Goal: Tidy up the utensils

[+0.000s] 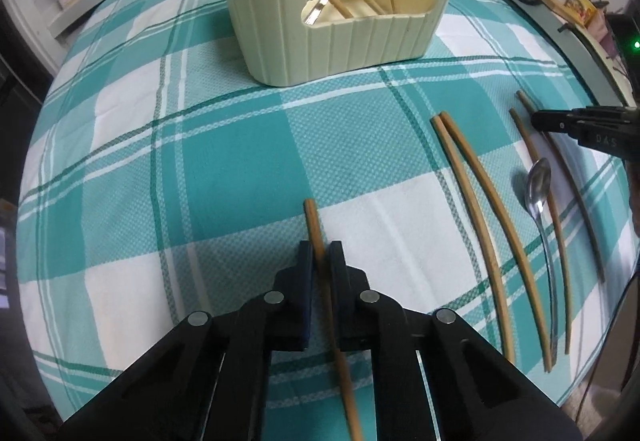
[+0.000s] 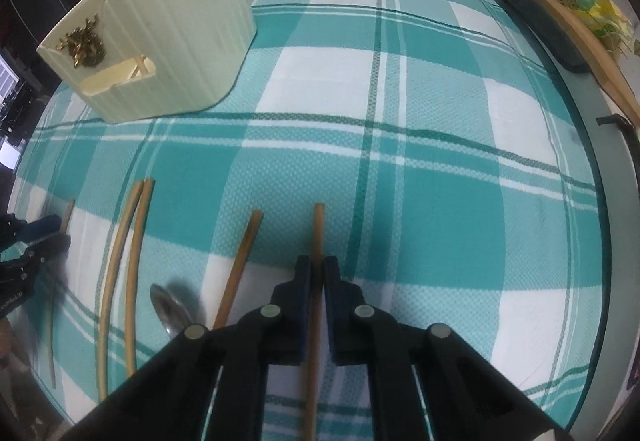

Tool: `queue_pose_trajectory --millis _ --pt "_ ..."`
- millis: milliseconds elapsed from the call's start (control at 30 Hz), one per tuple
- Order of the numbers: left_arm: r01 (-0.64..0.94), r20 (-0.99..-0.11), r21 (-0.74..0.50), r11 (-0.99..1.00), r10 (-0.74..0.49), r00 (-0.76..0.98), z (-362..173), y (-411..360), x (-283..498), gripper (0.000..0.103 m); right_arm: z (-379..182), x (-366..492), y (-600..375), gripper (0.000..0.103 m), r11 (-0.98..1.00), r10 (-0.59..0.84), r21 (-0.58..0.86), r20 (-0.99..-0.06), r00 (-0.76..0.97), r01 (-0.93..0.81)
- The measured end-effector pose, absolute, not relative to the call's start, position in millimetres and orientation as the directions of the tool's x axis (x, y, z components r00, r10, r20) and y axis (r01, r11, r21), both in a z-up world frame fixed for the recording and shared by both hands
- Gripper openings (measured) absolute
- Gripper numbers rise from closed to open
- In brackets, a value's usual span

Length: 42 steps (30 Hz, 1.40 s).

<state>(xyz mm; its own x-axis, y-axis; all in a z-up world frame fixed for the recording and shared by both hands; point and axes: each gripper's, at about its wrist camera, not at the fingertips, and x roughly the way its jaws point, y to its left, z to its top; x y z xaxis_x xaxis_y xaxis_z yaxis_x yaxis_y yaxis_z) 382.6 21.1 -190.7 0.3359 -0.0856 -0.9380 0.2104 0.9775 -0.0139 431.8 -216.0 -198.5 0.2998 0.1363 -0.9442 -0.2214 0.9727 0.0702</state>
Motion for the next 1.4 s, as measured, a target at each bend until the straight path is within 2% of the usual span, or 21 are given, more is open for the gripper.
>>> queue_pose_trajectory --millis 167,333,600,900,1000,1200,1400 --pt "0.18 -0.903 -0.05 0.982 -0.122 0.413 -168.5 27.2 372.8 0.004 -191.3 432.9 -221.7 0.006 0.976 0.186 0.133 -0.921 0.343 -0.172" --pt "0.164 -0.827 -0.1 0.981 -0.174 0.535 -109.6 40.8 346.5 0.004 -144.4 405.9 -229.6 0.006 0.962 0.261 0.193 -0.857 0.444 -0.194" --pt "0.167 -0.671 -0.2 0.965 -0.259 0.695 -22.3 68.7 290.3 0.004 -47.1 328.6 -229.1 0.006 0.939 0.338 0.189 -0.672 0.659 -0.289" --pt "0.204 -0.591 -0.235 0.95 -0.306 0.746 18.6 71.6 275.0 0.004 12.8 284.0 -214.6 0.006 0.94 0.334 0.105 -0.482 0.81 -0.325" --pt "0.209 -0.579 -0.239 0.948 -0.312 0.753 28.5 73.2 275.0 0.004 20.6 286.9 -213.3 0.006 0.936 0.348 0.129 -0.456 0.819 -0.326" --pt "0.209 -0.556 -0.261 0.942 -0.324 0.765 56.6 80.9 289.2 0.004 21.9 316.1 -201.1 0.006 0.927 0.375 0.161 -0.461 0.804 -0.34" --pt "0.203 -0.482 -0.227 0.952 -0.292 0.826 110.6 82.2 325.0 0.004 50.2 363.2 -180.4 0.006 0.911 0.412 0.169 -0.416 0.811 -0.376"
